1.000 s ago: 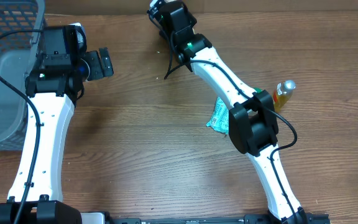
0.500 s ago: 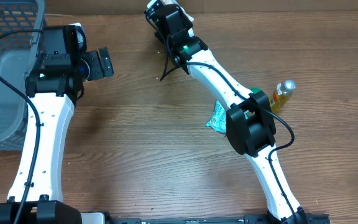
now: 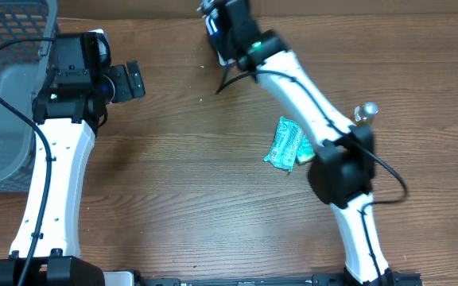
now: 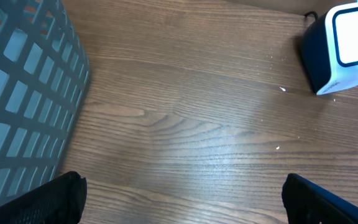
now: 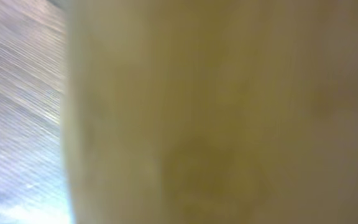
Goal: Scan the item barcode
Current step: 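Carry the PanTree bag right and lower it beside the wipes packet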
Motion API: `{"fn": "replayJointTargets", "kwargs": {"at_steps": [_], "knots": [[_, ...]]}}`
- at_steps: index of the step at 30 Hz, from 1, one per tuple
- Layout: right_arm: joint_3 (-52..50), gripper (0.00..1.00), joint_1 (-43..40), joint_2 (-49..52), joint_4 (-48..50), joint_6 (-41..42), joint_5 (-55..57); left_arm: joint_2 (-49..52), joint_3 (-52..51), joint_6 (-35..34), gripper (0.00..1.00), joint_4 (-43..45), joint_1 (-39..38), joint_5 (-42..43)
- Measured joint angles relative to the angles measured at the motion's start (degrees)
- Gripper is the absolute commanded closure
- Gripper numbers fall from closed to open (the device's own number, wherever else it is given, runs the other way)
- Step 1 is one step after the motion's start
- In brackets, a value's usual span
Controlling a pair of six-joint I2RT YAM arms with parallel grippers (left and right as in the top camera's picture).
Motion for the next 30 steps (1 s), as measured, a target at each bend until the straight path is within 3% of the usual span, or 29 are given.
{"fn": "replayJointTargets", "kwargs": {"at_steps": [4, 9, 14, 21, 24, 26, 30], "knots": [[0.74, 0.96, -4.81, -5.66, -13.20, 7.91, -13.75, 0.00, 0.00, 0.00, 0.00, 0.02, 0.00, 0.00], [1.29, 0.96, -11.13, -6.03, -31.45, 12.04, -29.57, 0.00, 0.00, 0.00, 0.00, 0.02, 0.00, 0.02], [0.17, 0.96, -13.46, -2.97, -40.24, 10.78, -34.67, 0.00, 0.00, 0.00, 0.00, 0.02, 0.00, 0.00], [-4.50, 0.96, -13.42, -0.92, -41.77, 8.02, -30.10, 0.00, 0.00, 0.00, 0.00, 0.02, 0.00, 0.00], [-5.20, 0.83, -13.42, -0.76, -42.71, 8.04, -27.74, 0.00, 0.00, 0.00, 0.00, 0.02, 0.00, 0.00], [-5.33, 0.54, -13.44, -0.76, -43.32, 7.91, -26.91, 0.00, 0.00, 0.00, 0.01, 0.02, 0.00, 0.02], [-5.81, 0.33, -13.42, -0.76, -43.36, 7.82, -24.59, 0.00, 0.00, 0.00, 0.00, 0.00, 0.00, 0.00]]}}
